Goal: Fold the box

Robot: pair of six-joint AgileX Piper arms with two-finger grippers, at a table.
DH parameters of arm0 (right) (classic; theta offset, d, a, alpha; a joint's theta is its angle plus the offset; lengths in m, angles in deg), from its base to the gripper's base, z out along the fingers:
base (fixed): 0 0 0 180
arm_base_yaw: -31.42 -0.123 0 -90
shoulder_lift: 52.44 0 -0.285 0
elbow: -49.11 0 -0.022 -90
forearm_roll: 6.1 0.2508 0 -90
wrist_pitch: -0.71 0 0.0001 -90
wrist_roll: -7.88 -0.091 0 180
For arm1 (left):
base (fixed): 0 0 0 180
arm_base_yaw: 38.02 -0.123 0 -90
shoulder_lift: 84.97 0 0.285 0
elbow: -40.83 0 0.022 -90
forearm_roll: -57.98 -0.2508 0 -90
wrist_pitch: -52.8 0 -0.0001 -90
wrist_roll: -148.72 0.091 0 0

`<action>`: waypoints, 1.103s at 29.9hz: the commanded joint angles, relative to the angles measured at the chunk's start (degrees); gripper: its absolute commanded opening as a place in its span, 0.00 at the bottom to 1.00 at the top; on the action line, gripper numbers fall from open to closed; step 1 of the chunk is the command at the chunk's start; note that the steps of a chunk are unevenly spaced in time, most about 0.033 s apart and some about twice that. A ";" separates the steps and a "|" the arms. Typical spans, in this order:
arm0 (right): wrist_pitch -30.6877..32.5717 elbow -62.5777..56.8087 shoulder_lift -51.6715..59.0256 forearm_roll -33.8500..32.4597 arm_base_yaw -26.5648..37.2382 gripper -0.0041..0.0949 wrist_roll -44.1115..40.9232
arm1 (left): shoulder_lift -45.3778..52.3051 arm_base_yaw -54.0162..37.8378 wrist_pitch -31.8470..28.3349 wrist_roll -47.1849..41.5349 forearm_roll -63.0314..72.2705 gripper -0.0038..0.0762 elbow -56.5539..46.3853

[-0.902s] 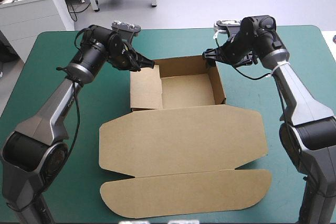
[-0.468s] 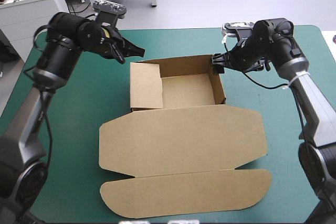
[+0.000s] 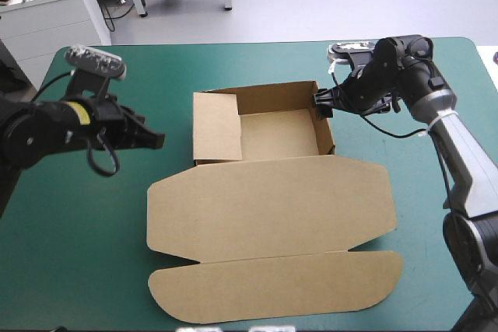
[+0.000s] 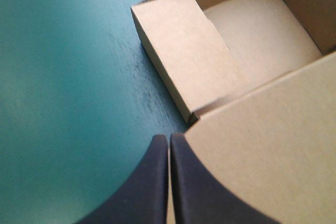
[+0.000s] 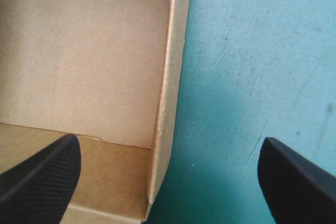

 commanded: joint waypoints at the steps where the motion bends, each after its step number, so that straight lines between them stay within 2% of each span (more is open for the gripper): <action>1: -2.85 1.20 0.19 0.65 0.13 0.89 0.62 | 8.00 -0.11 -0.16 0.09 1.79 0.04 -6.76; 5: -5.48 1.43 -2.57 1.00 0.13 0.89 0.52 | 16.66 -0.11 -4.71 0.09 1.79 0.04 -17.02; 9: -5.25 1.85 -5.46 1.14 0.13 0.89 0.52 | 24.39 -0.11 -11.18 0.09 1.01 0.04 -27.21; 16: -5.36 1.99 -7.59 0.55 -0.65 0.88 0.52 | 35.41 -0.11 -17.90 0.09 -0.16 0.04 -41.72; 26: -4.37 2.07 -9.93 1.70 -2.25 0.86 1.20 | 39.02 -0.11 -19.77 0.09 -0.38 0.04 -48.27; 29: -4.14 2.07 -10.21 1.95 -2.25 0.78 1.20 | 39.02 -0.11 -20.35 0.09 -0.63 0.04 -48.58; 31: -4.25 2.07 -10.30 1.95 -2.25 0.65 1.20 | 39.02 -0.11 -20.60 0.09 -0.63 0.04 -48.58; 33: -4.26 2.07 -10.30 2.07 -2.25 0.46 1.20 | 39.02 -0.11 -20.67 0.09 -0.63 0.04 -48.58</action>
